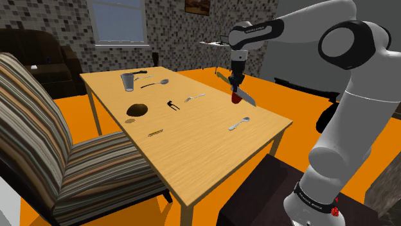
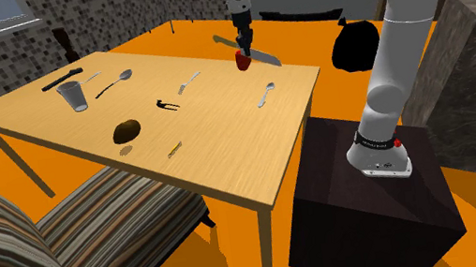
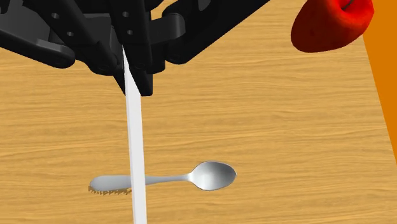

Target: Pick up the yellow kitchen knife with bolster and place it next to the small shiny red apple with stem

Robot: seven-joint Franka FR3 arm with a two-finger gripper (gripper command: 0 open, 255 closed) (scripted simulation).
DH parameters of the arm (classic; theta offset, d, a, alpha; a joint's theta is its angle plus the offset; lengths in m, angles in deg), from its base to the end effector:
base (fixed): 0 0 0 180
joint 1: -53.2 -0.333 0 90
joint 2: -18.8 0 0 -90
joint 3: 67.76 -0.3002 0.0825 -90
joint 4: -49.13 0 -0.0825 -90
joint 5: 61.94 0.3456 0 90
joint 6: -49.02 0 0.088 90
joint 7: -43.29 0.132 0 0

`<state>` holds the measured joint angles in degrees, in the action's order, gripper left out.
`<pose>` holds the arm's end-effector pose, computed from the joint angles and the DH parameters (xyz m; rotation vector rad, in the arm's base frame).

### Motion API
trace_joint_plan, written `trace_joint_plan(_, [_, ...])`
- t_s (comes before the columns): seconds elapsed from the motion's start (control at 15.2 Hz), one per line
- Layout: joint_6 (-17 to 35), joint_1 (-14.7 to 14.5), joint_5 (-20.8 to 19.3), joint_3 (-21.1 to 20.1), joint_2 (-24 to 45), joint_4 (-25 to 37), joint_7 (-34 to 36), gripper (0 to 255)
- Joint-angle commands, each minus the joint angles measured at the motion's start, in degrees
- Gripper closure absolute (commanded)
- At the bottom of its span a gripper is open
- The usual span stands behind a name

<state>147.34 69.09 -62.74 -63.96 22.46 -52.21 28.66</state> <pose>0.4975 -0.1790 0.4763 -3.1162 0.1335 0.1820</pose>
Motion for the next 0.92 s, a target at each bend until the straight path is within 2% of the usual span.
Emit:
trace_joint_plan(0.0, [0.2, 1.3, -0.2, 1.1, -0.2, -0.3, -2.4, 255])
trace_joint_plan(0.13, [0.2, 2.6, -0.4, 2.3, 0.1, 0.0, -4.9, 255])
trace_joint_plan(0.86, [8.4, 2.7, -0.3, 2.4, 1.3, -6.9, -4.9, 255])
